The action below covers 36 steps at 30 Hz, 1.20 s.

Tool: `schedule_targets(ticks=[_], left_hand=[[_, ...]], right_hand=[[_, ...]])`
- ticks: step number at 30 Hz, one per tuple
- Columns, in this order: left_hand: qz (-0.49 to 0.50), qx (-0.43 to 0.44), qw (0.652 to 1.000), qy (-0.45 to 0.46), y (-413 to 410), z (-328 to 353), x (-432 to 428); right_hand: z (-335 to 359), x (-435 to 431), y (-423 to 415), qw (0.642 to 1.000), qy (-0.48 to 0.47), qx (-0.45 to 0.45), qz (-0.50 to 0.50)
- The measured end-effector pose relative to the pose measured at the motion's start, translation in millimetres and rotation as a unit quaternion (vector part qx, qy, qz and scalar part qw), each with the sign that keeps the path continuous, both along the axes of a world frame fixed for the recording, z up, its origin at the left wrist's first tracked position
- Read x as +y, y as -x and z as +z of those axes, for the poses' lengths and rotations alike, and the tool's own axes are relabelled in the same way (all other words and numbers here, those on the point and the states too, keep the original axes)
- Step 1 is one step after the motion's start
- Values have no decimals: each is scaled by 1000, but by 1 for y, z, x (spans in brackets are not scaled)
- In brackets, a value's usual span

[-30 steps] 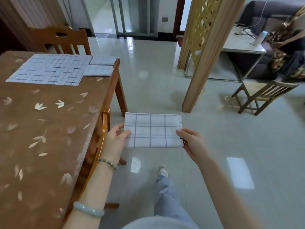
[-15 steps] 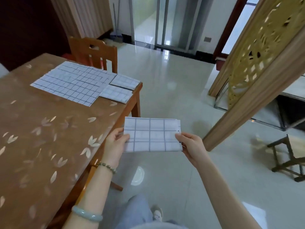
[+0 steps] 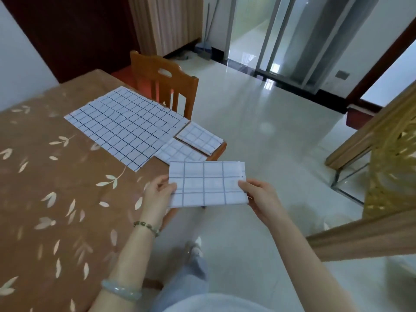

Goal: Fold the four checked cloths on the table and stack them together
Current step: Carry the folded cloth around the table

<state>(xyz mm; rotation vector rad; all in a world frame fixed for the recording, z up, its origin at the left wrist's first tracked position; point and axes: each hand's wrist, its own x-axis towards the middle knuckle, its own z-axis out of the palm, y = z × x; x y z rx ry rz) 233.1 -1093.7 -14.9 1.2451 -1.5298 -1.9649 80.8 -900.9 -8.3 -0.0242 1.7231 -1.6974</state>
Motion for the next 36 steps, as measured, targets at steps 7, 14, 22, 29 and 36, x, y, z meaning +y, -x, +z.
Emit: schedule_targets(ticks=[7, 14, 22, 29, 36], left_hand=[[13, -45, 996, 74, 62, 12, -61], [91, -64, 993, 43, 84, 2, -95], [238, -78, 968, 18, 76, -14, -99], [346, -142, 927, -27, 45, -35, -72], [389, -255, 884, -58, 23, -60, -50]], right_hand=[[5, -83, 83, 999, -4, 13, 53], [-5, -146, 131, 993, -19, -6, 117], [-21, -212, 159, 949, -65, 6, 307], [-48, -244, 141, 887, -117, 24, 446], [-93, -261, 106, 802, -184, 142, 550]])
